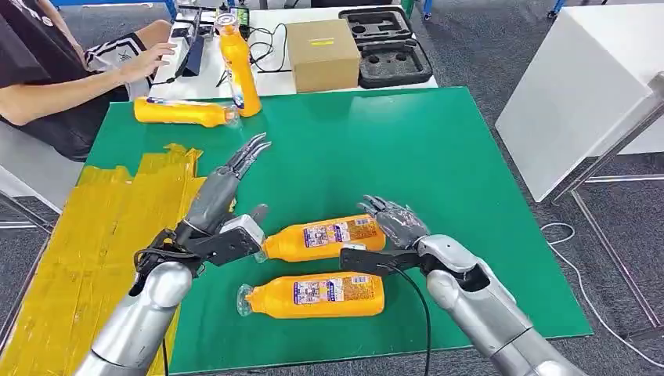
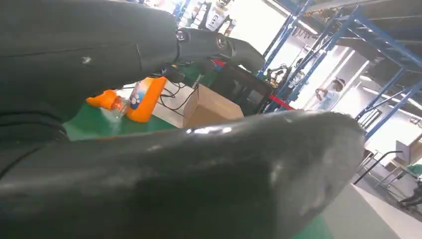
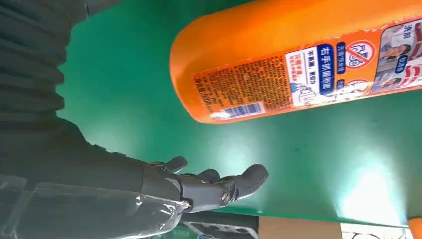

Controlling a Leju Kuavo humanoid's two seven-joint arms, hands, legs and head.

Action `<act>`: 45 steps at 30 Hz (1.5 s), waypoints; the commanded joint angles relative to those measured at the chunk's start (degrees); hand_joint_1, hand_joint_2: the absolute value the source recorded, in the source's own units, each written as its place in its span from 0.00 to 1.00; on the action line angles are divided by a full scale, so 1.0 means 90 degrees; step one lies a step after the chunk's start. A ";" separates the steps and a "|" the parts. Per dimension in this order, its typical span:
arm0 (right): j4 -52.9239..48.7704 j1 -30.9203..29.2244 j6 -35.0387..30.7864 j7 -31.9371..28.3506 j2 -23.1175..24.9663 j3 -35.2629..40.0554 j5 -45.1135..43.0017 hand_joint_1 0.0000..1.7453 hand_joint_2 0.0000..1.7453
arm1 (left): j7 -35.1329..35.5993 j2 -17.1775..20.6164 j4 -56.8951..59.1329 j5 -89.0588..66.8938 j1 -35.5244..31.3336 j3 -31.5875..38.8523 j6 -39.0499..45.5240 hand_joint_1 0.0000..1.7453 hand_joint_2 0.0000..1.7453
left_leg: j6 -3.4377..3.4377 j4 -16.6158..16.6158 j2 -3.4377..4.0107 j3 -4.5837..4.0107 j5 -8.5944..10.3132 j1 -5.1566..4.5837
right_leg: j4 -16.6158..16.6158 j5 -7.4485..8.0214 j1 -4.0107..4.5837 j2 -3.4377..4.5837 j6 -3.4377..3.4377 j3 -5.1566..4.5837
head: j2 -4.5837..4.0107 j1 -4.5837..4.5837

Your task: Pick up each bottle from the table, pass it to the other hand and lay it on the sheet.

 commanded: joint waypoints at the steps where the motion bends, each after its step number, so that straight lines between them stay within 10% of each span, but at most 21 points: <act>1: 0.1018 -0.0568 -0.0094 -0.0028 0.0305 0.0303 0.0055 0.00 1.00 | -0.0060 -0.0047 0.0435 0.0010 -0.0270 -0.0094 0.0008 0.00 0.00 | -0.0012 -0.0003 0.0008 0.0029 -0.0009 0.0003 | -0.0003 -0.0006 0.0005 -0.0002 -0.0010 0.0027 | 0.0000 0.0000; 27: 0.3304 -0.1349 -0.0183 -0.0130 0.1199 0.0818 0.0438 0.01 1.00 | -0.0174 -0.0186 0.0516 0.0075 -0.0144 0.0059 0.0101 0.00 0.00 | -0.0008 -0.0002 0.0002 0.0016 -0.0004 0.0002 | 0.0000 -0.0004 0.0003 -0.0006 -0.0006 0.0015 | 0.0000 0.0000; 28: 0.3316 -0.1353 -0.0177 -0.0133 0.1198 0.0826 0.0441 0.04 1.00 | -0.0174 -0.0187 0.0518 0.0075 -0.0141 0.0059 0.0100 0.00 0.00 | -0.0012 0.0000 0.0009 0.0030 -0.0011 0.0003 | 0.0002 -0.0009 0.0005 -0.0001 -0.0010 0.0027 | 0.0000 0.0000; 30: 0.3380 -0.1366 -0.0153 -0.0152 0.1199 0.0862 0.0447 0.59 1.00 | -0.0174 -0.0185 0.0529 0.0075 -0.0113 0.0071 0.0094 0.00 0.00 | -0.0008 -0.0004 0.0003 0.0017 -0.0003 0.0001 | -0.0001 -0.0003 0.0002 -0.0004 -0.0006 0.0016 | 0.0000 -0.0002; 31: 0.3388 -0.1360 -0.0160 -0.0152 0.1196 0.0865 0.0447 0.59 1.00 | -0.0173 -0.0183 0.0534 0.0075 -0.0096 0.0076 0.0098 0.00 0.00 | -0.0012 -0.0003 0.0006 0.0030 -0.0009 0.0002 | 0.0000 -0.0007 0.0003 -0.0005 -0.0010 0.0027 | 0.0000 0.0000; 32: 0.3404 -0.1356 -0.0172 -0.0155 0.1194 0.0870 0.0448 0.86 1.00 | -0.0174 -0.0187 0.0535 0.0073 -0.0077 0.0087 0.0110 0.00 0.00 | -0.0010 -0.0003 0.0001 0.0026 -0.0006 0.0001 | -0.0001 -0.0007 0.0002 -0.0009 -0.0008 0.0026 | 0.0000 0.0000; 34: 0.3426 -0.1347 -0.0196 -0.0161 0.1191 0.0872 0.0446 1.00 1.00 | -0.0182 -0.0189 0.0552 0.0067 -0.0068 0.0103 0.0129 0.00 0.00 | -0.0007 -0.0005 0.0002 0.0016 -0.0003 0.0000 | -0.0002 -0.0003 0.0001 -0.0004 -0.0005 0.0015 | 0.0000 -0.0002; 45: 0.3371 -0.1313 -0.0281 -0.0167 0.1182 0.0792 0.0399 1.00 1.00 | -0.0190 -0.0196 0.0551 0.0063 -0.0071 0.0116 0.0137 0.00 0.00 | -0.0014 -0.0005 0.0000 0.0040 -0.0012 0.0004 | -0.0004 -0.0012 0.0006 -0.0011 -0.0012 0.0039 | 0.0000 0.0000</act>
